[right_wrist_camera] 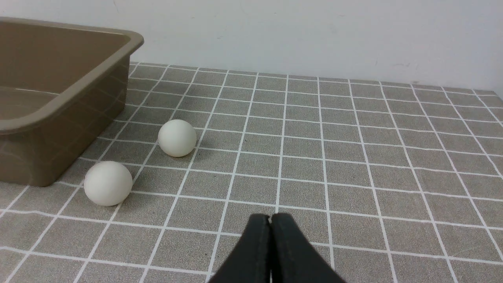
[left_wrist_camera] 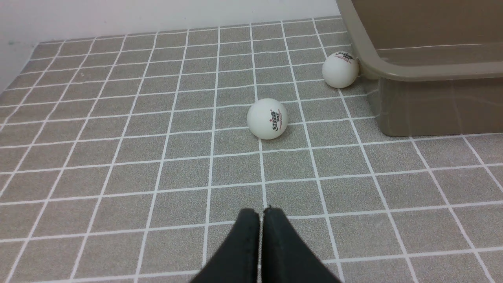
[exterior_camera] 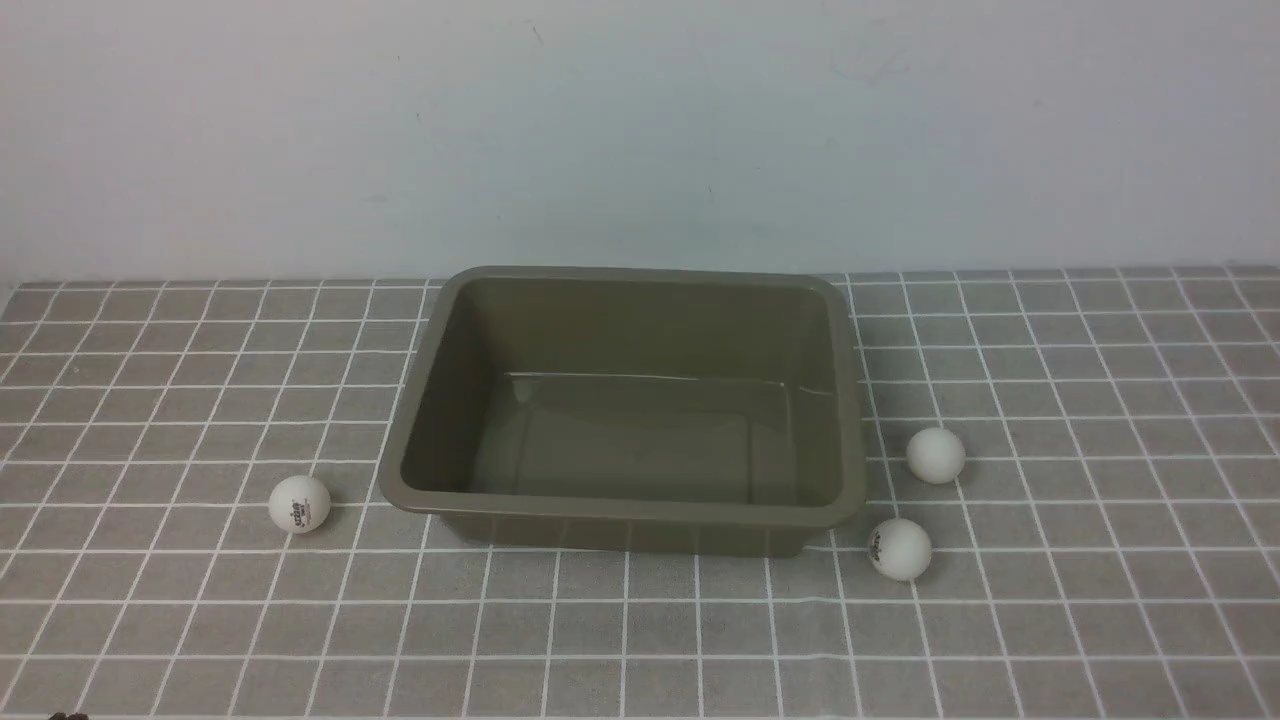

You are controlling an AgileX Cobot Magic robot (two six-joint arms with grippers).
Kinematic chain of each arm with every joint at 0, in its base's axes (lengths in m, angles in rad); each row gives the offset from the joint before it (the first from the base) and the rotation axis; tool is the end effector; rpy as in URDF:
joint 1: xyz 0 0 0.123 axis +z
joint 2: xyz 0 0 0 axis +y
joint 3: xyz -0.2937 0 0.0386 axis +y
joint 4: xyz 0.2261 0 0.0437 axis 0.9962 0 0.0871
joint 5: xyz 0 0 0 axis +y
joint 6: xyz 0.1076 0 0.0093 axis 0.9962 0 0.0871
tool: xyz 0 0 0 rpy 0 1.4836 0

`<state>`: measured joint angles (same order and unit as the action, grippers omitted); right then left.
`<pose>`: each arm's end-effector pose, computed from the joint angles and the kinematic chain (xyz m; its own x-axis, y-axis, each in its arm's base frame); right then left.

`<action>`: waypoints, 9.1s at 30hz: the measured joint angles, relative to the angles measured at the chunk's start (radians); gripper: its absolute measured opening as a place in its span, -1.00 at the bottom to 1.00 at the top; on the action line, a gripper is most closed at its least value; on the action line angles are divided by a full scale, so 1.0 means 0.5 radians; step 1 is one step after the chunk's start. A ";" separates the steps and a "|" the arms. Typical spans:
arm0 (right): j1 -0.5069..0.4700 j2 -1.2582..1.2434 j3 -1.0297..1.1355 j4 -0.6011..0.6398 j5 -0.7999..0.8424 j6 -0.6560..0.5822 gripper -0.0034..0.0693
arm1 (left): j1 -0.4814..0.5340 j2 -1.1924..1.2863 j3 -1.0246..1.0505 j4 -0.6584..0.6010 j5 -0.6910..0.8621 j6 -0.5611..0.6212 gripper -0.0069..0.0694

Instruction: Put the table tennis balls into the box on the grey coffee tablecloth.

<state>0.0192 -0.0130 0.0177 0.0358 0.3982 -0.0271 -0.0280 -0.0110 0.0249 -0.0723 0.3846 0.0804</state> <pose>0.0347 0.0022 0.1668 -0.3104 -0.0001 -0.9506 -0.0306 0.9995 0.0099 0.0353 -0.0039 0.1658 -0.3046 0.0219 -0.9522 0.0579 0.9983 0.0044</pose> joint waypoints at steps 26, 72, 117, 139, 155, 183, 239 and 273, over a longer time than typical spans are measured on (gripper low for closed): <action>0.000 0.000 0.000 0.000 0.000 0.000 -0.94 | 0.000 0.000 0.000 0.000 -0.013 0.000 -0.83; 0.000 0.517 -1.026 0.934 0.564 0.054 -0.94 | 0.000 2.765 -2.092 -0.323 1.069 -0.056 -0.83; 0.576 2.984 -2.117 0.294 1.019 -0.124 -0.26 | -0.121 3.551 -2.953 -0.324 1.304 0.032 0.11; 0.604 3.688 -2.165 0.344 0.571 -0.009 0.09 | -0.293 3.715 -3.296 -0.423 1.287 0.052 -0.39; 0.813 3.721 -3.134 0.436 1.072 -0.015 0.13 | 0.092 4.092 -3.322 -0.624 1.308 0.282 -0.83; 0.673 3.772 -3.633 -0.199 1.695 0.186 0.48 | -0.141 4.225 -3.320 -0.419 1.042 0.424 0.44; 0.185 3.878 -2.833 0.570 1.059 -0.059 0.10 | -0.431 3.352 -3.443 -0.049 1.562 -0.024 -0.83; 0.670 1.888 -2.880 0.270 0.818 -0.018 -0.92 | -0.400 1.397 -1.869 -0.204 1.012 -0.161 -0.83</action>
<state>0.3542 0.9312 -1.4224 0.1708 0.8071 -0.0360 -0.2278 0.6874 -0.9099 -0.1741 0.8904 0.0000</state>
